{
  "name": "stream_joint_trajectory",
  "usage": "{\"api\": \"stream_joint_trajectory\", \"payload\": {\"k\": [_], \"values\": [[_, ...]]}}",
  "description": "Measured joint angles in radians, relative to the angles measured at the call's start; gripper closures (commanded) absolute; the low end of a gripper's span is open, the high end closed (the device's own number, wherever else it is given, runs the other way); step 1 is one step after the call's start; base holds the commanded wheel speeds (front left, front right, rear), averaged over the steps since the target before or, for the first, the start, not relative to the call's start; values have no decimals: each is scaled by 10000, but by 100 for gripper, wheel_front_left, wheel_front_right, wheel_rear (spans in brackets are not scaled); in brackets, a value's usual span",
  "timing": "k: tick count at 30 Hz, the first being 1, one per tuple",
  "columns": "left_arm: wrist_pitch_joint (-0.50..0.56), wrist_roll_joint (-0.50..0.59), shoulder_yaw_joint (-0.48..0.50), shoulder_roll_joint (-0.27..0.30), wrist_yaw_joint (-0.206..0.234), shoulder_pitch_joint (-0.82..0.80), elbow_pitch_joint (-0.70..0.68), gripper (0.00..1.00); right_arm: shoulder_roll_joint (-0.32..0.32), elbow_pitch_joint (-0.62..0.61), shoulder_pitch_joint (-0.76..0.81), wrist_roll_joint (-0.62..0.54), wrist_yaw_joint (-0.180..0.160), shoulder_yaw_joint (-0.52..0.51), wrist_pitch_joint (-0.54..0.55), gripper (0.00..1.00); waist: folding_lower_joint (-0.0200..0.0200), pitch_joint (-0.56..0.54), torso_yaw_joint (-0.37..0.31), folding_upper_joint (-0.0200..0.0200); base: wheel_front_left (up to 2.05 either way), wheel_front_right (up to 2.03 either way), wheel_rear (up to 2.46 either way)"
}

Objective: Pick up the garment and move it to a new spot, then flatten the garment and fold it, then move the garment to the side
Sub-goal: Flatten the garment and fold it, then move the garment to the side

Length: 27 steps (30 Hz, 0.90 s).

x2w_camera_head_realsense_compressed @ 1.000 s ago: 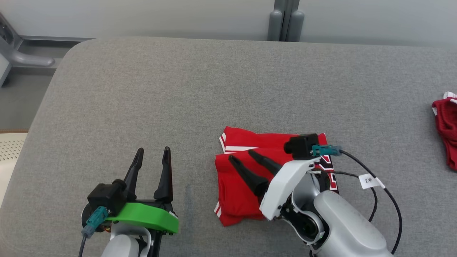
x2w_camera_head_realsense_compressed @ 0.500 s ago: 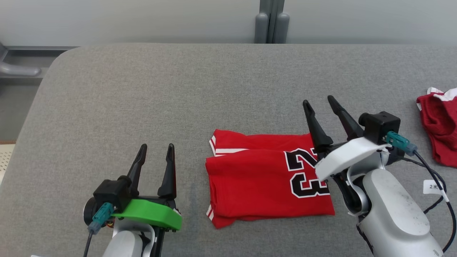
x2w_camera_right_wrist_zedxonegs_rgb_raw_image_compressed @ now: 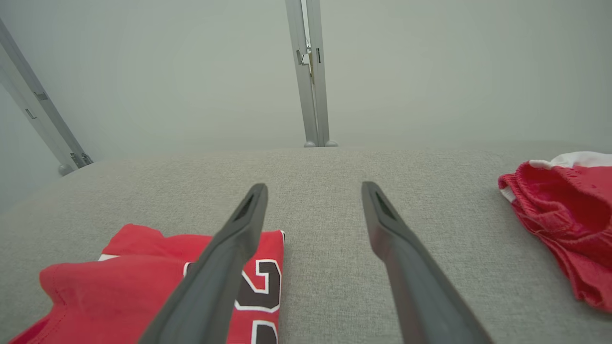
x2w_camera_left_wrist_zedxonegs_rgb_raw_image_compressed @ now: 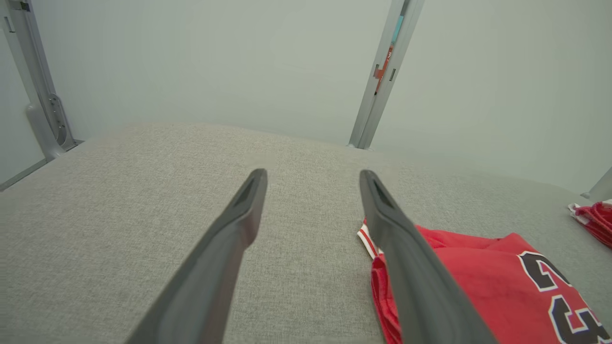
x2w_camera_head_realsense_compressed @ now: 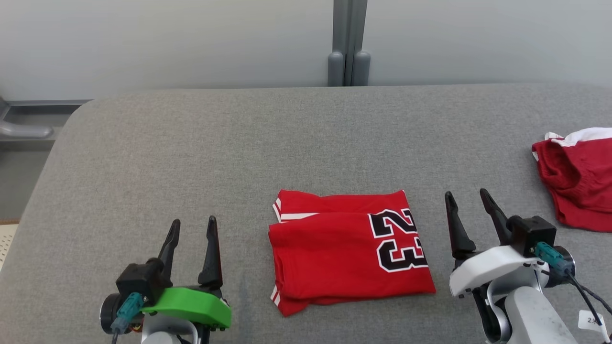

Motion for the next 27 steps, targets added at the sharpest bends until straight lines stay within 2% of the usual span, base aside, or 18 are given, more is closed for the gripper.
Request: {"api": "stream_joint_trajectory", "payload": {"k": [8, 27], "values": [[0, 360, 119, -8, -4, 514, -59, 0, 284, -100, 678, -284, 0, -382, -119, 0, 0, -202, -40, 0, 0, 0, 0], [0, 380, 56, -15, 0, 523, -88, 0, 307, -132, 750, 192, 0, 4, -174, 0, 0, -147, -74, 0, 0, 0, 0]]}}
